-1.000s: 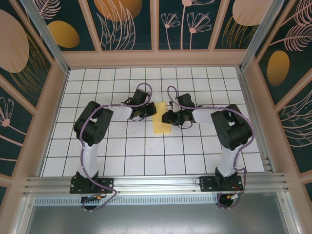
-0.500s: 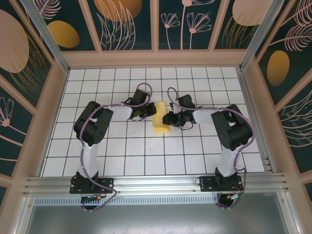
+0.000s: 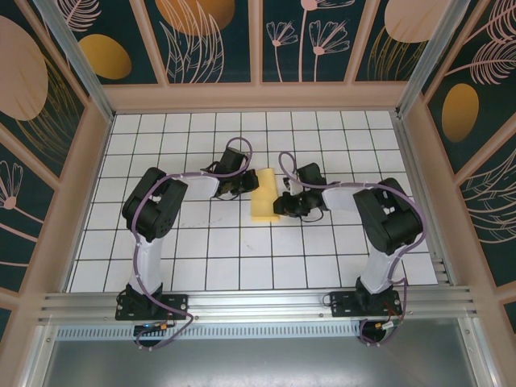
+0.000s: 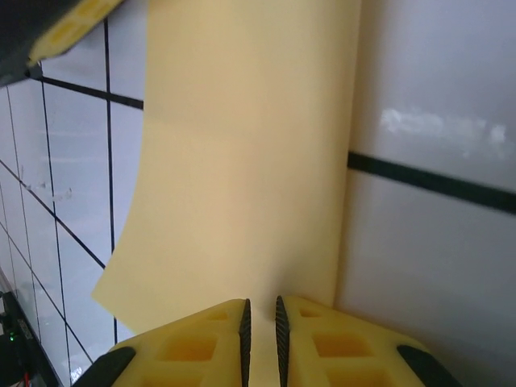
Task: Fold a paper plane with a square sheet of paper (pick it up from the middle)
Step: Fold the square sheet of paper in half at the center of the table.
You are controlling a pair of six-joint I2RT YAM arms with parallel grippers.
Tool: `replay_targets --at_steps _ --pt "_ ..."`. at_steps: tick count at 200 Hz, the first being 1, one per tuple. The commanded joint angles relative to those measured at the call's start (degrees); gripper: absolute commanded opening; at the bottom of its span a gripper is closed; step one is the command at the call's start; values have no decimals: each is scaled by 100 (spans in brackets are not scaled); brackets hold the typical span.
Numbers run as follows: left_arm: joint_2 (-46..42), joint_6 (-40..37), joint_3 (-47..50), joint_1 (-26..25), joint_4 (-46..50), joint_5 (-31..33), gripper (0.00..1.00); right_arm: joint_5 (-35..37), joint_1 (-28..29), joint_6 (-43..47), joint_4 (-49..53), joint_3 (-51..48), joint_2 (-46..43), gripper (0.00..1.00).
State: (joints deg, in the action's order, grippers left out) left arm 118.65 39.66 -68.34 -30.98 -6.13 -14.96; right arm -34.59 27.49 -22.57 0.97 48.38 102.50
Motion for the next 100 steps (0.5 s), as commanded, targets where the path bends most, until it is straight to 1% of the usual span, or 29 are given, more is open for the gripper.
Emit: replay_targets --at_steps 1,26,61,100 --pt "457 15 207 57 859 670 2 -149 85 119 461 -113 -332 16" --pt "454 42 198 57 843 670 2 -154 151 139 491 -183 -319 15" --pt "455 41 189 57 842 670 2 51 169 73 487 -337 -145 14" --pt "465 26 191 57 833 652 2 68 163 95 539 -224 -456 15"
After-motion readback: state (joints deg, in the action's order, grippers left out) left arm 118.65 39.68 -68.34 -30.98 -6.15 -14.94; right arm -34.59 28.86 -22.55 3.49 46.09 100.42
